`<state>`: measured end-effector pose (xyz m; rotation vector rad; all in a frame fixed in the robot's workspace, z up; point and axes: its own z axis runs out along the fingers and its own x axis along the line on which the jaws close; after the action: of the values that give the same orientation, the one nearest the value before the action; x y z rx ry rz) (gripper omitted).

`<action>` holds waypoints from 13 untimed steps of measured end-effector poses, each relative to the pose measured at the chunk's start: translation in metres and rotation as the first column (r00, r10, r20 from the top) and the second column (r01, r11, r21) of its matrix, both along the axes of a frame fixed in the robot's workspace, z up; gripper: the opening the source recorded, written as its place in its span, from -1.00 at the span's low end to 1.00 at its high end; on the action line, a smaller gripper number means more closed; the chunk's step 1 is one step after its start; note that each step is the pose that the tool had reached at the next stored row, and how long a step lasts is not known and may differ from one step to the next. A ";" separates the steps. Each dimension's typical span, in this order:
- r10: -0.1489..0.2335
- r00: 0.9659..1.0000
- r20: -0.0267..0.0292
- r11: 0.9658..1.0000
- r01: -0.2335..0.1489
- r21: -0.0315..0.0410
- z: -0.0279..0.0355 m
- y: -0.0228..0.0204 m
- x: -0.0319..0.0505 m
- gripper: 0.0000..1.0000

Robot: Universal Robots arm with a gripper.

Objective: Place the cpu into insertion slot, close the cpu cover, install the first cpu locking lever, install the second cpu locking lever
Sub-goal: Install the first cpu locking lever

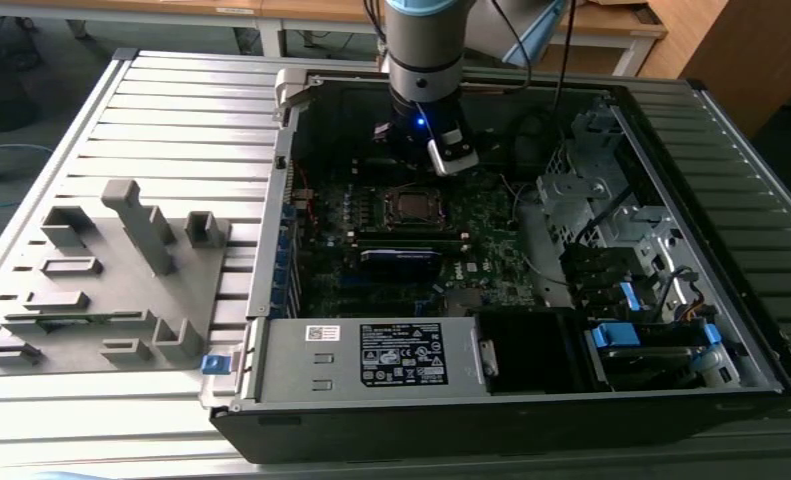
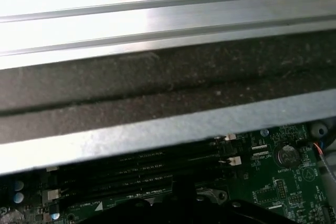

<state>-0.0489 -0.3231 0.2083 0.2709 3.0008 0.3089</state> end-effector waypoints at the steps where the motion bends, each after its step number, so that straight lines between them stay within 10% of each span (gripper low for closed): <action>1: -0.003 1.000 0.000 1.000 0.003 0.000 0.0000 0.0003 -0.0003 -0.79; 10: -0.018 1.000 0.005 1.000 0.018 0.000 -0.0010 0.0032 -0.0031 -0.79; 13: -0.019 1.000 0.017 1.000 0.019 0.001 -0.0015 0.0034 -0.0039 -0.79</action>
<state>-0.0528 -0.3197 0.2068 0.2950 2.9793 0.3084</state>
